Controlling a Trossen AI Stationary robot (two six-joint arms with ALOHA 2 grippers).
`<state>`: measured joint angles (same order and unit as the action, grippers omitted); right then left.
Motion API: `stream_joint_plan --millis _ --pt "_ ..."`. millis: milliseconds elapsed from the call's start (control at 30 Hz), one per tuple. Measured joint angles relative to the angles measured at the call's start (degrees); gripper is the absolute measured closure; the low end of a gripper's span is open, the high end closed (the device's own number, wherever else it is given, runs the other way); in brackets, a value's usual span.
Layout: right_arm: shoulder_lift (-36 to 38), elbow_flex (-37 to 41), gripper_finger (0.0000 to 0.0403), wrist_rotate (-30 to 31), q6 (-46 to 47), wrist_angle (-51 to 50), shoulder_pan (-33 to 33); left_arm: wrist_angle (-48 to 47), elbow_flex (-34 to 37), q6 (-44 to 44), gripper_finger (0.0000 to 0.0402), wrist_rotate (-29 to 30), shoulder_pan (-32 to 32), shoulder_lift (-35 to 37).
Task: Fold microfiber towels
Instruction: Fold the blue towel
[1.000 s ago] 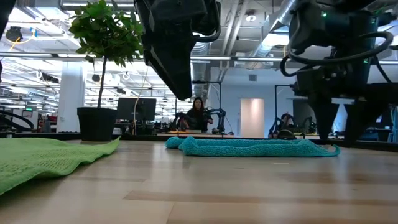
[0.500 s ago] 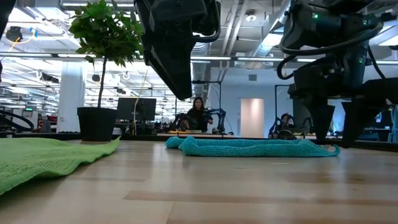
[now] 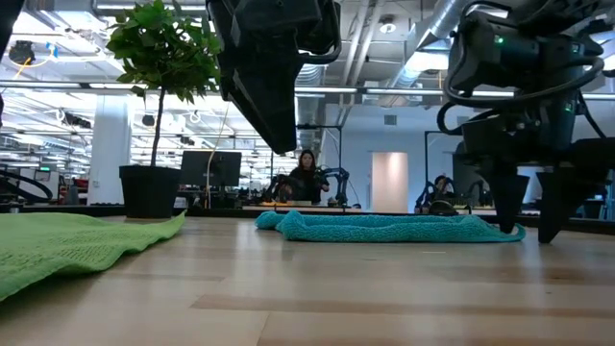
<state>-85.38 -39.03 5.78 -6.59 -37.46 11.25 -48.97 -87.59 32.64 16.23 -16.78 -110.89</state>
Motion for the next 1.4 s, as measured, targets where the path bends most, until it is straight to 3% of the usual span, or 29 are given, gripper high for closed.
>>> stream_joint_plan --millis 167,533,833,1267,1400 --pt "-0.1 0.0 0.0217 0.0 0.1 -0.1 0.0 0.0 0.0 1.3 0.0258 0.5 0.0 0.0" --pt "-0.3 0.2 0.039 3.6 3.7 0.6 -0.2 0.7 0.0 3.6 0.0258 1.8 0.0 -0.5" --pt "0.6 -4.5 0.0398 6.9 8.1 -3.0 0.2 7.0 0.0 0.8 0.0258 3.5 0.6 -5.1" --pt "5.2 -16.1 0.0396 6.5 6.6 -12.8 1.7 24.5 0.0 -17.9 0.0258 4.2 1.0 -8.0" --pt "7.7 -19.0 0.0394 8.0 6.6 -15.1 2.3 25.9 0.1 -20.3 0.0258 7.1 1.0 -8.4"
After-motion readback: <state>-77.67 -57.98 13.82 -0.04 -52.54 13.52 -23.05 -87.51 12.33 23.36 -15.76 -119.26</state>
